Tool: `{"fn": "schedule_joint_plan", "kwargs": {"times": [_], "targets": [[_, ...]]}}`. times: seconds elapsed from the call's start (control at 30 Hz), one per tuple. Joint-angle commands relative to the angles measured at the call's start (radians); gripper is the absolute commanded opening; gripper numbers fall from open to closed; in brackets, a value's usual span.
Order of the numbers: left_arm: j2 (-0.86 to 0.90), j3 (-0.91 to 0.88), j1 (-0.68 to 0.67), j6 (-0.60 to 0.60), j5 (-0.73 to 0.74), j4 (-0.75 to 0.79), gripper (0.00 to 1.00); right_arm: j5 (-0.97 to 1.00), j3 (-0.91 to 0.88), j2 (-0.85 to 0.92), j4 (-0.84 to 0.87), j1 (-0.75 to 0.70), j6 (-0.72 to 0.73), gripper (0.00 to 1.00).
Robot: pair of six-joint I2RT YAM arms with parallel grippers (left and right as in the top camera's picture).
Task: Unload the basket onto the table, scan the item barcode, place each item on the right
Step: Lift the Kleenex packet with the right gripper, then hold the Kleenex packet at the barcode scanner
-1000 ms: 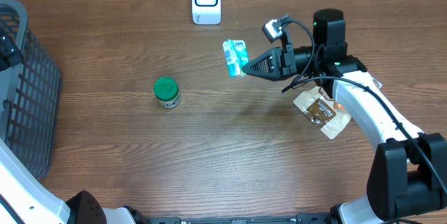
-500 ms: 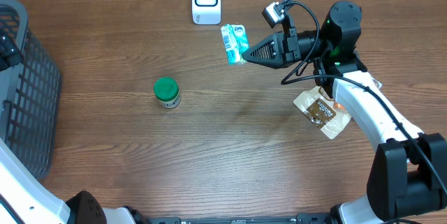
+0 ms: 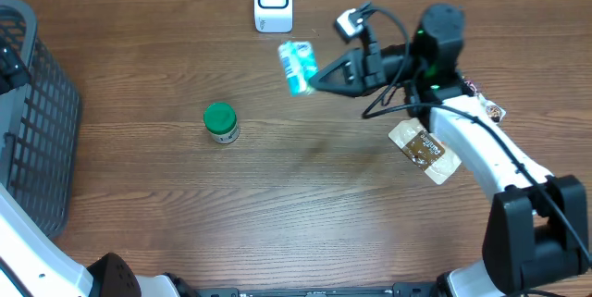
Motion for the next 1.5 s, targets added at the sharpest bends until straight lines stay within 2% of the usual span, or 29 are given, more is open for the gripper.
{"fn": "schedule_joint_plan", "kwargs": {"times": [0.0, 0.13, 0.4, 0.67, 0.73, 0.8, 1.03, 1.17, 1.27, 1.4, 1.47], "targets": [[-0.005, 0.000, -0.001, -0.006, 0.005, 0.003, 0.99, 0.019, 0.005, 0.039, -0.039, 0.065, -0.111, 0.04], [-0.005, 0.000, -0.001, -0.006, 0.005, 0.003, 1.00, 0.079, 0.005, 0.078, -0.118, 0.102, -0.180, 0.04], [-0.005, 0.000, -0.001, -0.006, 0.005, 0.003, 1.00, 0.275, 0.005, 0.099, -0.462, 0.116, -0.434, 0.04], [-0.005, 0.000, -0.001, -0.006, 0.005, 0.003, 1.00, 0.414, 0.048, 0.099, -0.688, 0.114, -0.568, 0.04], [-0.005, 0.000, -0.001, -0.006, 0.005, 0.003, 0.99, 0.526, 0.103, 0.099, -0.840, 0.116, -0.658, 0.04], [-0.005, 0.000, -0.001, -0.006, 0.005, 0.003, 1.00, 0.731, 0.185, 0.099, -1.044, 0.129, -0.766, 0.04], [-0.005, 0.000, -0.001, -0.006, 0.005, 0.003, 0.99, 1.232, 0.455, 0.099, -1.365, 0.187, -0.882, 0.04], [-0.005, 0.000, -0.001, -0.006, 0.005, 0.003, 0.99, 1.481, 0.622, 0.101, -1.403, 0.216, -0.908, 0.04], [-0.005, 0.000, -0.001, -0.006, 0.005, 0.003, 1.00, 1.692, 0.686, 0.104, -1.305, 0.247, -1.005, 0.04], [-0.005, 0.000, -0.001, -0.006, 0.005, 0.003, 0.99, 1.967, 0.684, 0.144, -0.998, 0.296, -1.219, 0.04], [-0.005, 0.000, -0.001, -0.006, 0.005, 0.003, 1.00, 2.017, 0.684, 0.190, -0.838, 0.304, -1.349, 0.04]]}}
